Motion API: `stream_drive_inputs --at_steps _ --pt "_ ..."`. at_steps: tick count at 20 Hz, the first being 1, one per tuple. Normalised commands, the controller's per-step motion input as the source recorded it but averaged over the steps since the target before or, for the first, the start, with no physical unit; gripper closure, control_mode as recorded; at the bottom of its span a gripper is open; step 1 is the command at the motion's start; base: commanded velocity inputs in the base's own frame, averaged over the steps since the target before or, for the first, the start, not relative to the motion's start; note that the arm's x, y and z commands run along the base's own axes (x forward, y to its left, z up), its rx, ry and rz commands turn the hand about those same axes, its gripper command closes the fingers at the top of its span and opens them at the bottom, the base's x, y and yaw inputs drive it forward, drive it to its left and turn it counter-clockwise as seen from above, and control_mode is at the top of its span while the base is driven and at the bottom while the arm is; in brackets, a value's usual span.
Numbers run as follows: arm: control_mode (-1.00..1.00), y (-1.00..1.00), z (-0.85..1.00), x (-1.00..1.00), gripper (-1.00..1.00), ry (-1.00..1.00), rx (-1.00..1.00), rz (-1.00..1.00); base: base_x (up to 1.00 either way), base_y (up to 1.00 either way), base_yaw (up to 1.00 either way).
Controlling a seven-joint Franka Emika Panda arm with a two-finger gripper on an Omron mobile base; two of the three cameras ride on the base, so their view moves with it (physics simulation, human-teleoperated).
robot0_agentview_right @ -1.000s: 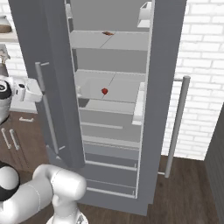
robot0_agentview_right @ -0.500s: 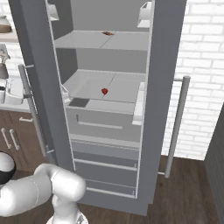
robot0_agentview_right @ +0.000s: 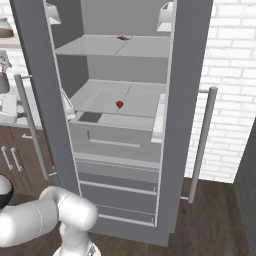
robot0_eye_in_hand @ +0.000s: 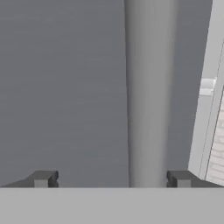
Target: Take the strawberry from the fridge and place it on top of the pancake, located on the dining counter.
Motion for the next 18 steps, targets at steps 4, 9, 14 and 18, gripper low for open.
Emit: stream_drive_inputs --at_steps 4,9,14,18 --pt "-1.00 0.00 0.00 -0.44 -1.00 0.14 0.00 0.18 0.00 0.00 0.00" --pt "-1.00 -0.05 0.00 -0.74 -1.00 0.09 0.01 0.19 0.00 0.00 0.00" --pt "-1.00 -0.74 0.09 -0.34 -1.00 0.02 0.41 0.23 0.00 0.00 0.00" --pt "-1.00 -0.97 0.41 -0.12 -1.00 0.02 0.61 0.20 0.00 0.00 0.00"
